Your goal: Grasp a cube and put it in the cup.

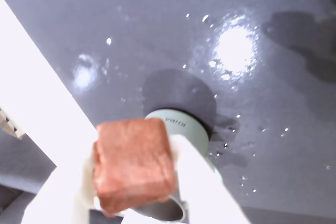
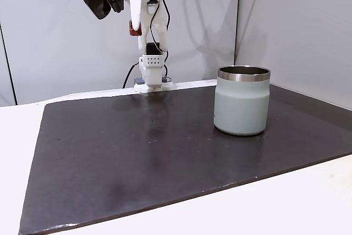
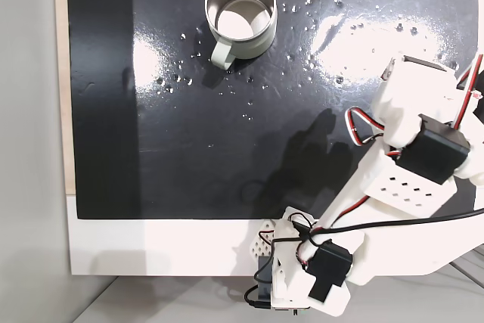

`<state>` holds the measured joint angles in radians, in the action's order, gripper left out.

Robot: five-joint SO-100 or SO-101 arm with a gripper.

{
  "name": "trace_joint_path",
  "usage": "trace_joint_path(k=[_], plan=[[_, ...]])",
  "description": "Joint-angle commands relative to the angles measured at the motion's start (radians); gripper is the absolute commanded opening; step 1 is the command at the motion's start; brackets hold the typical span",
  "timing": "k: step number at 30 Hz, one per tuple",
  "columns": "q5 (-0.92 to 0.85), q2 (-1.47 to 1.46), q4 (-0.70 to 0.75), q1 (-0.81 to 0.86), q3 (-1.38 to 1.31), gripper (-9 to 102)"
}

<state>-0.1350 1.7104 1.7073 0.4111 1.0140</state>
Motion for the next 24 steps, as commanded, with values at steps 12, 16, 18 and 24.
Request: trace_joint_path(k=[12,16,18,24], plan=[[0.086,-0.281,0.084,-0.25,-0.534,6],[0.103,-0.37,0.084,-0.334,-0.664,6],[0.123,-0.426,0.084,-0.364,-0.75,5],[0.137,-0.551,0.011,-0.425,-0.885,4]])
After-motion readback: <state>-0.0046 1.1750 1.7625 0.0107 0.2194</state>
